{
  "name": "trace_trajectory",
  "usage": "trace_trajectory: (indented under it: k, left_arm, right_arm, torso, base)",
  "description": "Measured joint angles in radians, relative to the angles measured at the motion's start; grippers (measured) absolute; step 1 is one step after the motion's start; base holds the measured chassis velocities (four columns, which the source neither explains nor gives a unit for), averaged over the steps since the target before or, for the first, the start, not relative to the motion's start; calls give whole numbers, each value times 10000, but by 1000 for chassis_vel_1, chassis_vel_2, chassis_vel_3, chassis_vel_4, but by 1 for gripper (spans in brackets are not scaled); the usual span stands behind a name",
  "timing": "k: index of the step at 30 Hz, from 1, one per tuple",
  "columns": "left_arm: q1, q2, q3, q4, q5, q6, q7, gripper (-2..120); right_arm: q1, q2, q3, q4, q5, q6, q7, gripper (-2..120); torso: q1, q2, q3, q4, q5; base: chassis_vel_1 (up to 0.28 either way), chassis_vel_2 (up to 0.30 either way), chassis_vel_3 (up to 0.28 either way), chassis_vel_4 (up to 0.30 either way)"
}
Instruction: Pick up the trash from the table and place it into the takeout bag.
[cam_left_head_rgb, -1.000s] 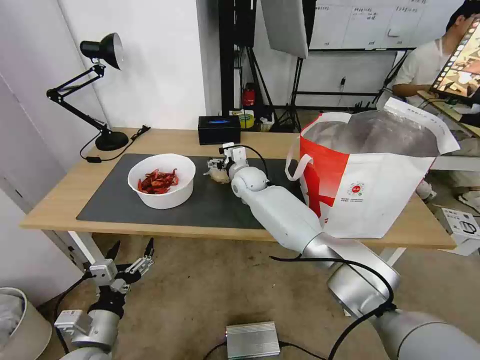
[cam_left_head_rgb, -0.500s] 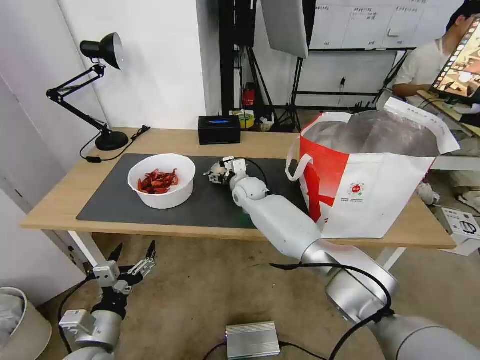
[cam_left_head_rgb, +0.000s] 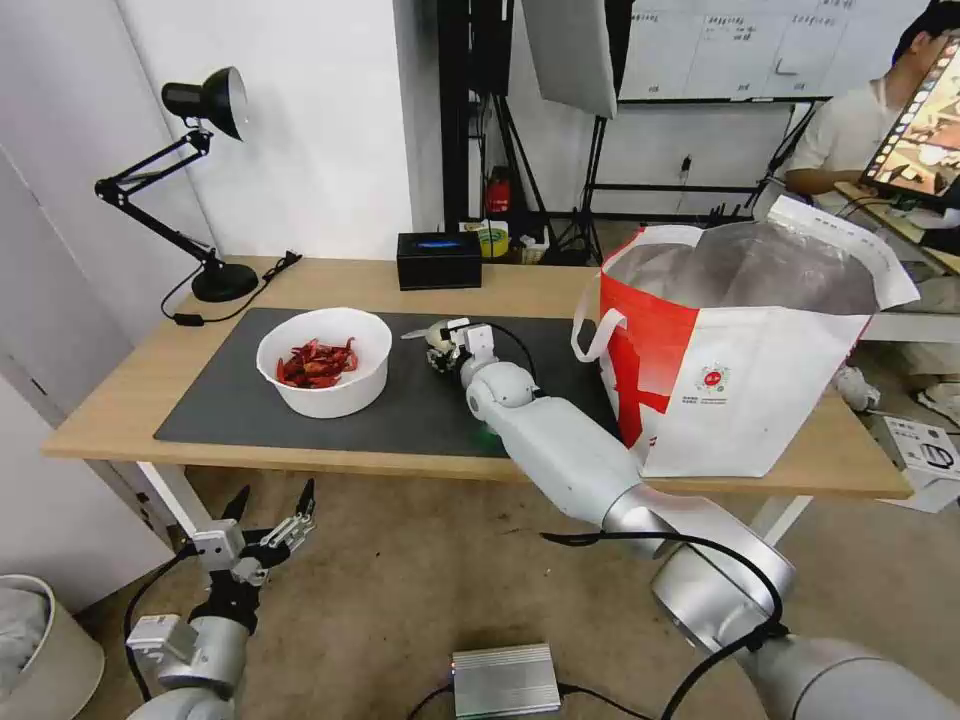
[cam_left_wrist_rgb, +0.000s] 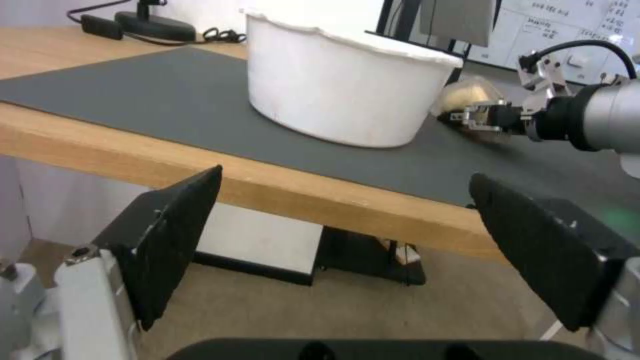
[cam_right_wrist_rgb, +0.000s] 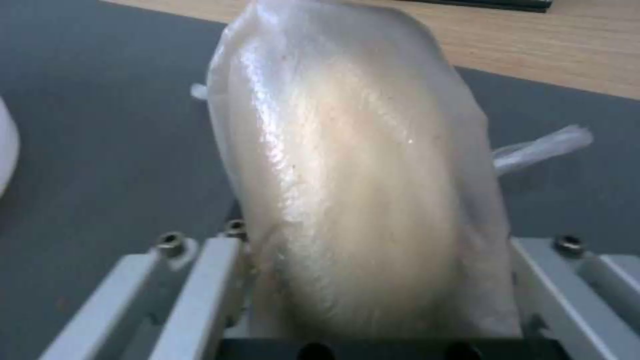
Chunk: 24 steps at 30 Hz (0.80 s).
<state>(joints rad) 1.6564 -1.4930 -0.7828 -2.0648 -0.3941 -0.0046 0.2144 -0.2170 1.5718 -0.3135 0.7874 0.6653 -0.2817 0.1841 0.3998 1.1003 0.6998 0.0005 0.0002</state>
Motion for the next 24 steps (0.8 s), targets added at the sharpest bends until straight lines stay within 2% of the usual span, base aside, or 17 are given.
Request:
trace_trajectory:
  k: [2, 4, 6, 10, 20, 24]
  left_arm:
    - [-20, 24, -2, 1, -10, 0, 1, 100]
    - [-29, 37, -5, 3, -13, 0, 0, 100]
    - [-49, 90, -9, 13, -28, -1, 1, 100]
    - [-81, 155, -6, 35, -51, -1, 2, 100]
    - [-213, 287, 91, 138, -75, -1, 3, 100]
    - [-296, 322, 126, 201, -83, -1, 3, 100]
  right_arm:
    - [-40, -3, 27, 46, -29, 17, 1, 28]
    - [-69, -11, 52, 78, -52, 30, 15, 25]
    - [-161, -82, 106, 217, -135, 83, 85, 15]
    - [-314, -288, 66, 600, -241, 175, 149, 8]
    - [-540, -943, -148, 1847, -241, 203, 297, 7]
    - [-722, -1470, -314, 2759, -156, 225, 383, 7]
  torso:
    - [1, 0, 0, 0, 0]
    - [0, -1, 0, -3, -1]
    - [0, -1, 2, -12, -4]
    - [3, -3, 3, -8, -3]
    - [3, -5, 4, -5, -3]
    - [3, -5, 3, -6, -2]
  base:
    - [0, 0, 0, 0]
    - [0, 0, 0, 0]
    - [0, 0, 0, 0]
    - [0, 0, 0, 0]
    - [0, 0, 0, 0]
    - [0, 0, 0, 0]
